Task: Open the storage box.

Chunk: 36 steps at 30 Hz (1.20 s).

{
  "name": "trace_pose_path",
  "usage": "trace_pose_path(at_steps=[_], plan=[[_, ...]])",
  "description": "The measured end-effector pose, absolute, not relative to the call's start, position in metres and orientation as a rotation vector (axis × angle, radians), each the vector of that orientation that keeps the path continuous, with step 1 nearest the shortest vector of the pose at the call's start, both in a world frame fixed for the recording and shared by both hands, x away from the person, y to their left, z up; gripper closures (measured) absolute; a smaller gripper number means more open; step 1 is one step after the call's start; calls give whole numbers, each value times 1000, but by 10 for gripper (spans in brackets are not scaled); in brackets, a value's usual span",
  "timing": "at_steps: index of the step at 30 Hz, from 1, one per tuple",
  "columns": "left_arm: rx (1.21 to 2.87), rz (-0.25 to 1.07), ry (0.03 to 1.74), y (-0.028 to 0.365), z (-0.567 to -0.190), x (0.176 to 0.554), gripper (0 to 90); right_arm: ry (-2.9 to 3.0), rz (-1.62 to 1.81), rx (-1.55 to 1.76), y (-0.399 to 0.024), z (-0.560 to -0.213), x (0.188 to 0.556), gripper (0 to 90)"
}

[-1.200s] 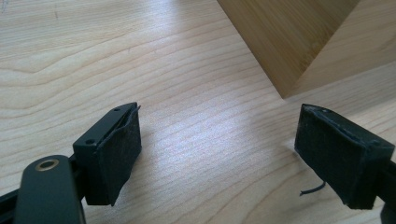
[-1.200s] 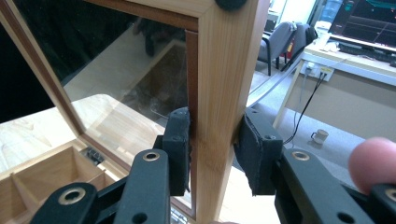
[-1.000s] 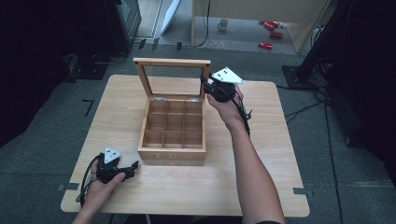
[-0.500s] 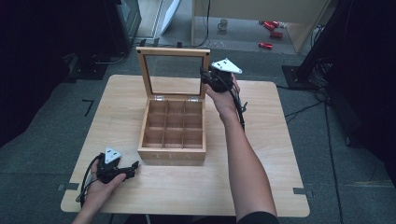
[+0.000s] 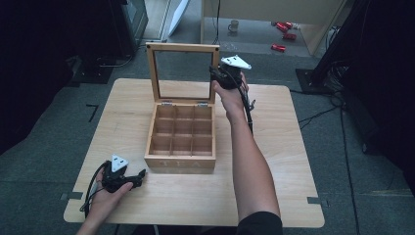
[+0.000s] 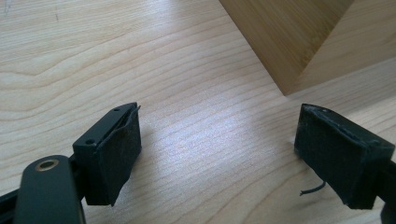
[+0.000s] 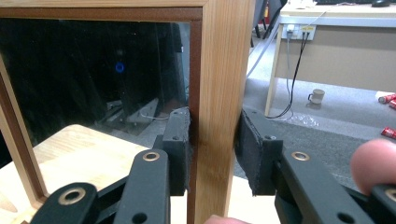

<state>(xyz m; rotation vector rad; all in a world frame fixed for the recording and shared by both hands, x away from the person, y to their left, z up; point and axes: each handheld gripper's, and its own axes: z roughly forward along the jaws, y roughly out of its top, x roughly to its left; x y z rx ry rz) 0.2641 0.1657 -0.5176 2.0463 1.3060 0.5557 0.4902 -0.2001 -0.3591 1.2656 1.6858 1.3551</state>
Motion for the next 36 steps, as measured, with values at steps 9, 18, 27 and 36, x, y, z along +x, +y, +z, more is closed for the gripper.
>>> trace_pose_path(at_steps=[9,18,27,36], plan=[[2046,555,1306,166,-518,264,153,1664,1344,1337,-197,-360,502,669],[2046,555,1306,166,-518,264,153,1665,1326,1361,-196,-360,508,667],[2047,555,1305,166,-518,264,153,1644,1329,1397,-194,-363,514,667],[2047,554,1305,166,-518,264,153,1625,1349,1439,-195,-357,505,423]])
